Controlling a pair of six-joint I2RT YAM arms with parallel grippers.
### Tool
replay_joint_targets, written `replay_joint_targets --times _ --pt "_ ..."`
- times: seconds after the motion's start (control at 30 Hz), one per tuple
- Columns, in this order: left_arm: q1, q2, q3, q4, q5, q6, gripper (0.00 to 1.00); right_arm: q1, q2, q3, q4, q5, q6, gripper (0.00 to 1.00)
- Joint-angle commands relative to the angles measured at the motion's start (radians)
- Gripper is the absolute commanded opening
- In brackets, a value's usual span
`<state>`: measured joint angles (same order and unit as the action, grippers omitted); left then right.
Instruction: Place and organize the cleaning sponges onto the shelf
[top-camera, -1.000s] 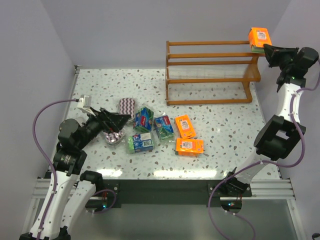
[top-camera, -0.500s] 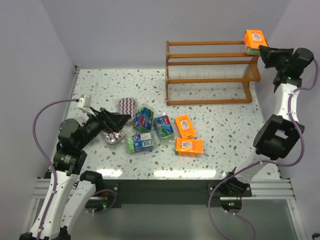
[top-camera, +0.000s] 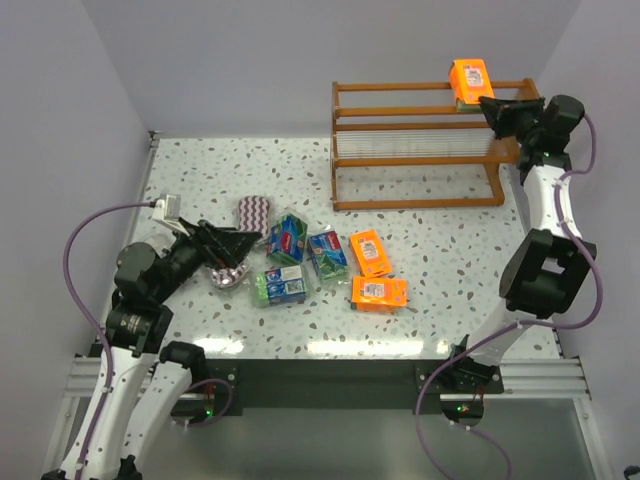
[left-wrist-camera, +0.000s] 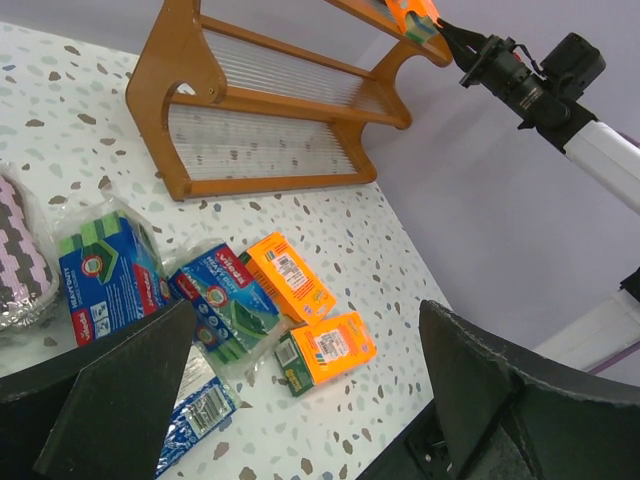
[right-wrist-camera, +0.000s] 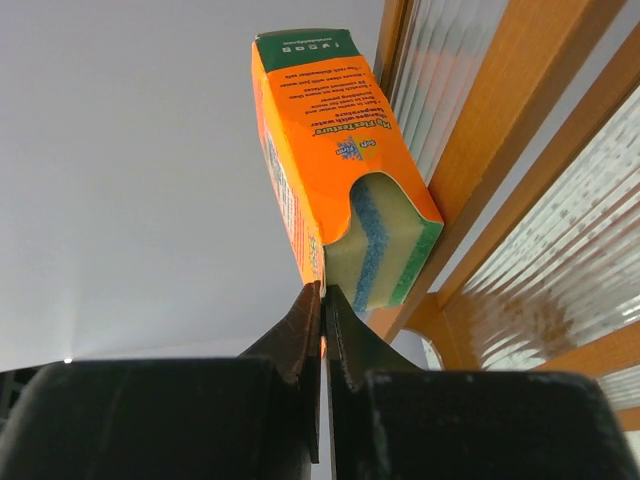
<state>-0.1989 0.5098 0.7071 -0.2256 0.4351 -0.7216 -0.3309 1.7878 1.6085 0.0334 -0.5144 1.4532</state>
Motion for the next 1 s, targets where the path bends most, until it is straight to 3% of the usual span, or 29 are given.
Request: replay_joint_targets --times 0.0,0.47,0.57,0.7,0.8,0.97 --pt "-0.002 -0.019 0.011 0.005 -0.016 0.008 1.00 0.009 -0.071 -0.053 0.005 0.048 -0.010 0.00" --pt "-0.002 -0.008 0.015 0.000 -0.015 0.021 1.00 0.009 -0.082 -0.067 0.014 0.071 0.001 0.00" --pt "-0.002 -0.005 0.018 -0.001 -0.013 0.021 1.00 0.009 -0.079 -0.071 0.034 0.067 0.009 0.11" --pt "-0.002 -0.004 0.026 -0.003 -0.013 0.021 1.00 0.009 -0.091 -0.068 0.046 0.059 0.018 0.41" --pt "-0.002 0.002 0.031 -0.004 -0.013 0.022 1.00 0.007 -0.110 -0.061 0.054 0.036 0.035 0.58" --pt "-0.002 0.006 0.048 -0.017 -0.016 0.031 1.00 0.000 -0.194 -0.077 0.017 0.021 0.035 0.67"
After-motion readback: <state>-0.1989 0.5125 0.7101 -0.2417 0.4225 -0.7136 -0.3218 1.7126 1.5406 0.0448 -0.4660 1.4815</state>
